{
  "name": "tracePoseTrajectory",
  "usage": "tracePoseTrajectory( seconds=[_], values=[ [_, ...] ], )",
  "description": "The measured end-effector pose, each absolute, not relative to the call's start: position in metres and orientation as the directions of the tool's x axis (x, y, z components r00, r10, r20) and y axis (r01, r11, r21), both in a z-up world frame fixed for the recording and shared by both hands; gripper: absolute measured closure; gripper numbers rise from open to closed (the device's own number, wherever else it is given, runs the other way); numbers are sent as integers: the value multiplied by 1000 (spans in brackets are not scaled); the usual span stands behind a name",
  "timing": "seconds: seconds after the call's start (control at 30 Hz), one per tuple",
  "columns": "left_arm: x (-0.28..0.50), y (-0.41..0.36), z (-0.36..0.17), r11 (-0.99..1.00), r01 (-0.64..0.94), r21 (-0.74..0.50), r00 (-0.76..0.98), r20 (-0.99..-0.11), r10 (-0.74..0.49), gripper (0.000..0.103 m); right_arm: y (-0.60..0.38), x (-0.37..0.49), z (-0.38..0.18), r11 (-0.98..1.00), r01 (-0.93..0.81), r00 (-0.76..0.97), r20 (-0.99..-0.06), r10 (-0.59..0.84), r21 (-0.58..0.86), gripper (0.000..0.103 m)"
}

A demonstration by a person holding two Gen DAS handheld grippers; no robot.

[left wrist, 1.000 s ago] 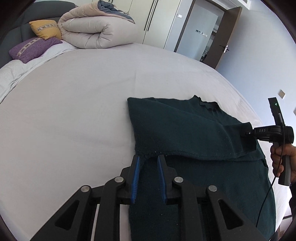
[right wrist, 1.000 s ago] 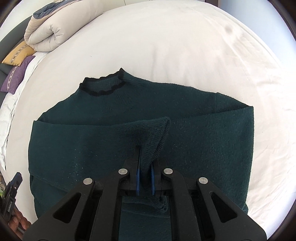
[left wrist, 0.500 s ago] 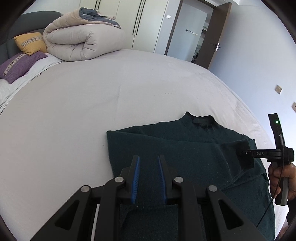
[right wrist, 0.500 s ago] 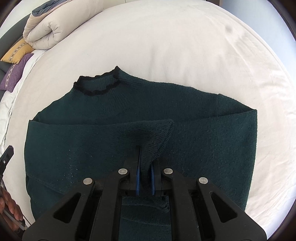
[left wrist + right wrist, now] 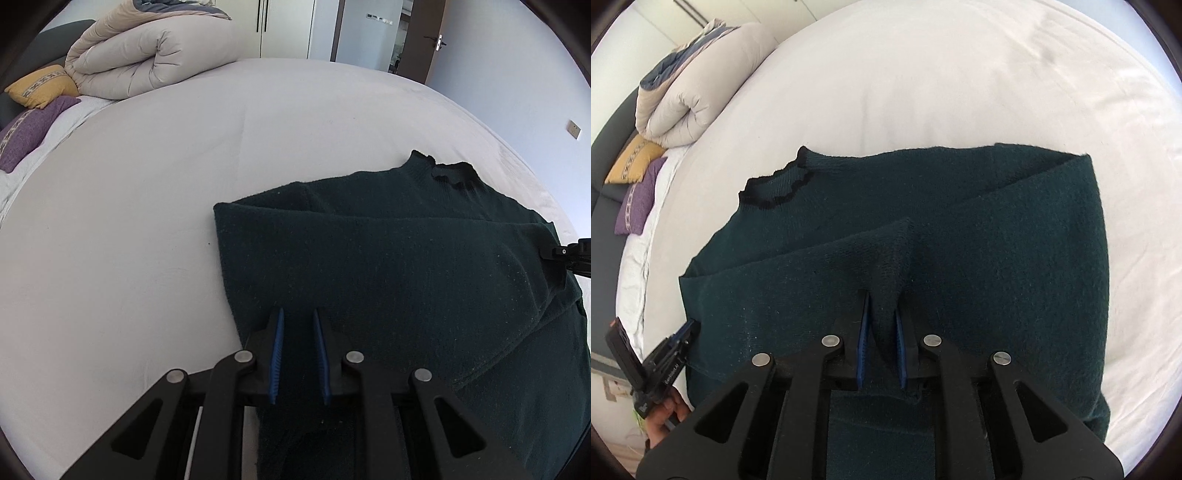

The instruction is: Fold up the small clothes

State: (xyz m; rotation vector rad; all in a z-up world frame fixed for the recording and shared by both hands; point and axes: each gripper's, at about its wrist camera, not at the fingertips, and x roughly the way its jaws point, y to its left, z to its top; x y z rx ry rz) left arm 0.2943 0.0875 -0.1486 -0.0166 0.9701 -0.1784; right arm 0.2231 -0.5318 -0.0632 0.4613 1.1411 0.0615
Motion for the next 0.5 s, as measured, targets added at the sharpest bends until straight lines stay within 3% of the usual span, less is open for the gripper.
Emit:
tracePoseTrajectory(
  seconds=[0.33,0.5],
  values=[
    [274,106,-126,994,97,-56,563,-820,-102,84,-541,184,-38,898,259,530,-829,176,356,91],
    [282,107,-106,993,82,-87,603,-789,-119,84,-514,182,-25,903,83,561,-768,307,422,91]
  ],
)
